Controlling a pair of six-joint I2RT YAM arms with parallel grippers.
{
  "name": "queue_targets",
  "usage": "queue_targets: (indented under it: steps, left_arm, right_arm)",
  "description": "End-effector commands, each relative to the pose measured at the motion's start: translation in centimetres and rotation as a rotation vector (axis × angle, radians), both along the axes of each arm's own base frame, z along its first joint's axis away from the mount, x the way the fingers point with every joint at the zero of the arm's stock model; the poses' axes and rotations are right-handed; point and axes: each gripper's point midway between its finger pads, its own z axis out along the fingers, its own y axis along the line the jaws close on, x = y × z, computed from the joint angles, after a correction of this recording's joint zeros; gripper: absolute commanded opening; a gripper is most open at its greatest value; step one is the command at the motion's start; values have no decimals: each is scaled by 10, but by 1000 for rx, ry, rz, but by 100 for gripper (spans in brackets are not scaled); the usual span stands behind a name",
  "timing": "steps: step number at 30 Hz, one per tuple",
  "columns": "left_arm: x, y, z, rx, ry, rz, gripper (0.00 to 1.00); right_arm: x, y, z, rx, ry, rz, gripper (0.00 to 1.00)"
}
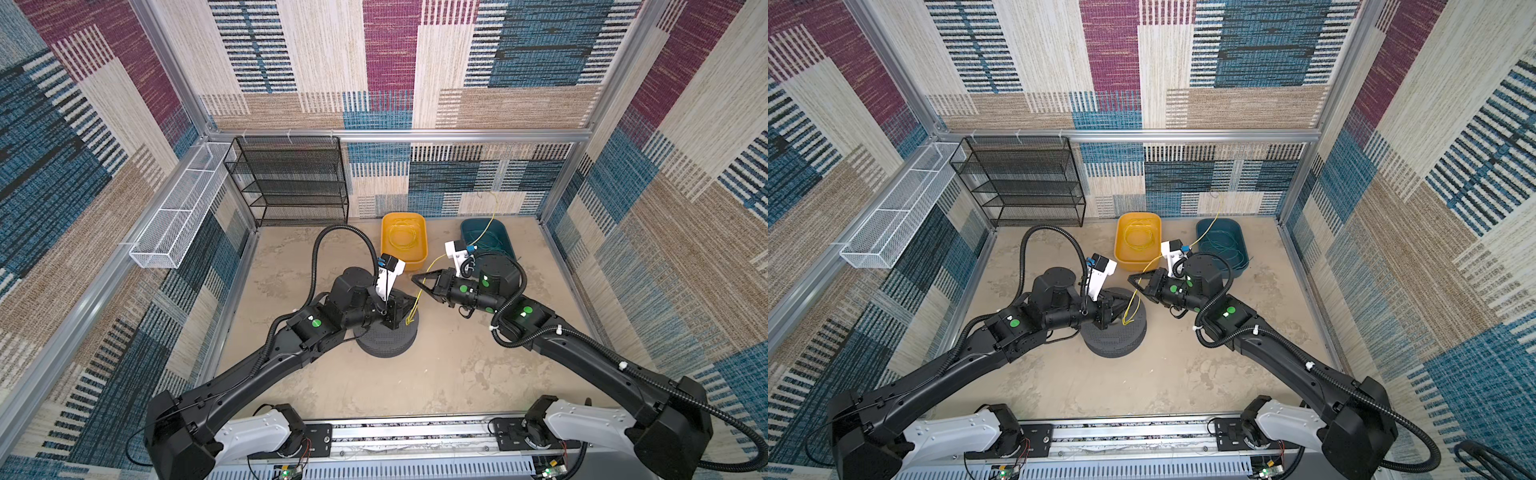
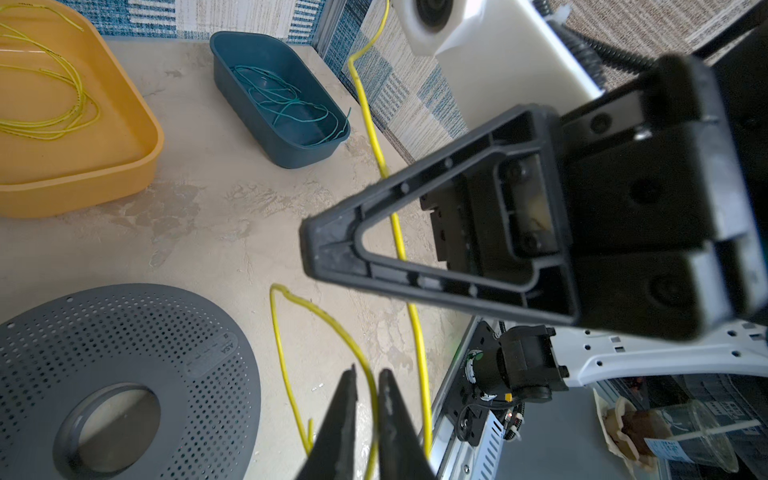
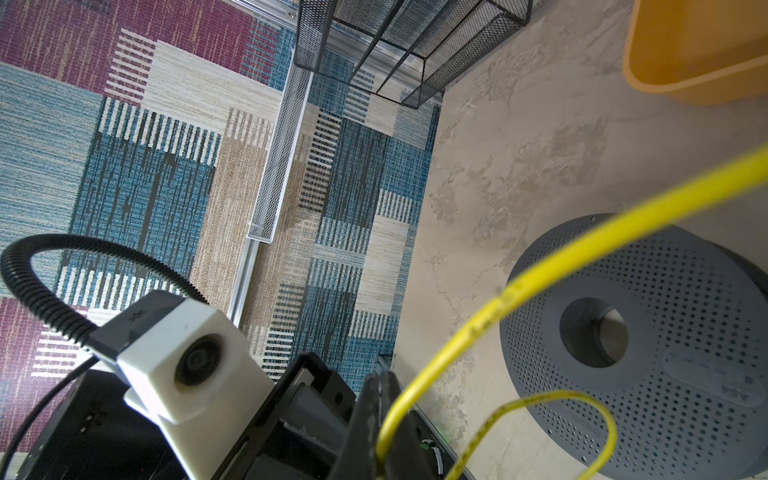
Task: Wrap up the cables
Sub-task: 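Pull the cable toward the teal tub with the right gripper while the left regrasps it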
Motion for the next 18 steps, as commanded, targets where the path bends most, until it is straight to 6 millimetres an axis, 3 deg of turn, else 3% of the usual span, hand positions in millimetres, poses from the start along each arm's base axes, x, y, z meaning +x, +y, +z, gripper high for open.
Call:
queue_targets:
  steps: [1,4,10,18]
  left_arm:
    - [-2,4,5,-11,-19,4,35]
    - [-4,6,7,-16,-30,6,43]
    - [-6,1,3,-18,-7,-22,44]
    - [-4,0,-6,-2,2,-14,6]
  right_arm:
    - [1,1,13,13,-51,-1,0]
    - [2,2,10,14,-45,3,0]
    - [2,4,9,17,-43,7,0]
    - [1,1,11,12,-49,-4,0]
